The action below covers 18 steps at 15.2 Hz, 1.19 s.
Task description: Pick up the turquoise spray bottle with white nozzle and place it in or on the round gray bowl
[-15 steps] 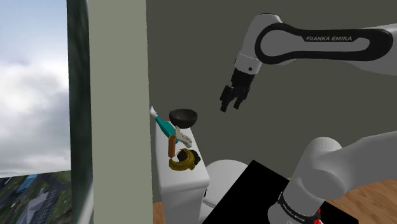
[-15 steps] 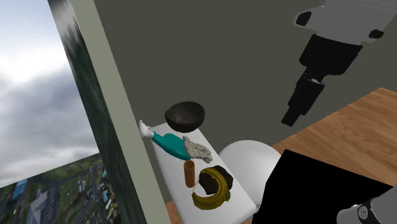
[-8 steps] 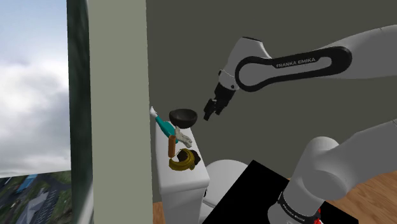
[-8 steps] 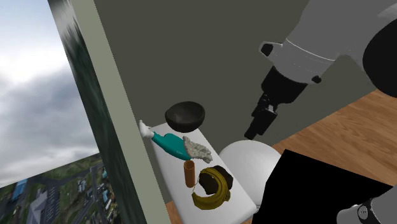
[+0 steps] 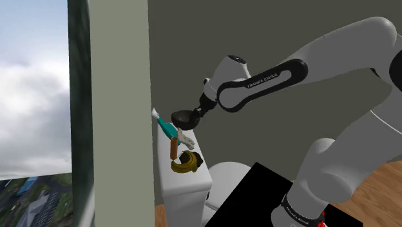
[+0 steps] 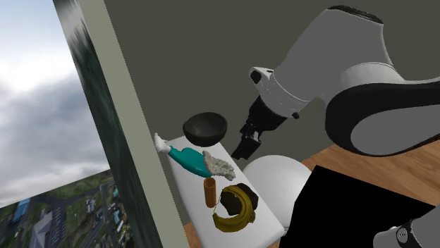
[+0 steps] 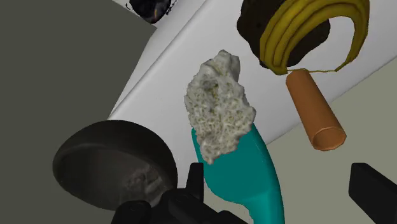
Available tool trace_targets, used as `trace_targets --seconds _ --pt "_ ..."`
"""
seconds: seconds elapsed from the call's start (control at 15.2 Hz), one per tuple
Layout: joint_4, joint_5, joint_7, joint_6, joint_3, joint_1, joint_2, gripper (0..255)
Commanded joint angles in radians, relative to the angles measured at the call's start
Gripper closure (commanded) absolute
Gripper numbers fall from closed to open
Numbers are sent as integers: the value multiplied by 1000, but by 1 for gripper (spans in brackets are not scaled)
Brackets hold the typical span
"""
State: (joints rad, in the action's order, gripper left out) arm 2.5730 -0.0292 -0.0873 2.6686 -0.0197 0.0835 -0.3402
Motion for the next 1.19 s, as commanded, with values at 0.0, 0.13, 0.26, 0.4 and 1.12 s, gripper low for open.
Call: trace_targets --seconds 0.0,0.13,0.26,0.4,1.12 --pt "-17 18 -9 105 -13 4 74 0" --pt "-48 44 -19 198 -22 2 155 0" --pt "-86 84 -16 284 -34 -6 237 0" --pt "-131 154 10 361 -48 -20 318 0" --pt "-362 469 217 553 137 136 617 0"
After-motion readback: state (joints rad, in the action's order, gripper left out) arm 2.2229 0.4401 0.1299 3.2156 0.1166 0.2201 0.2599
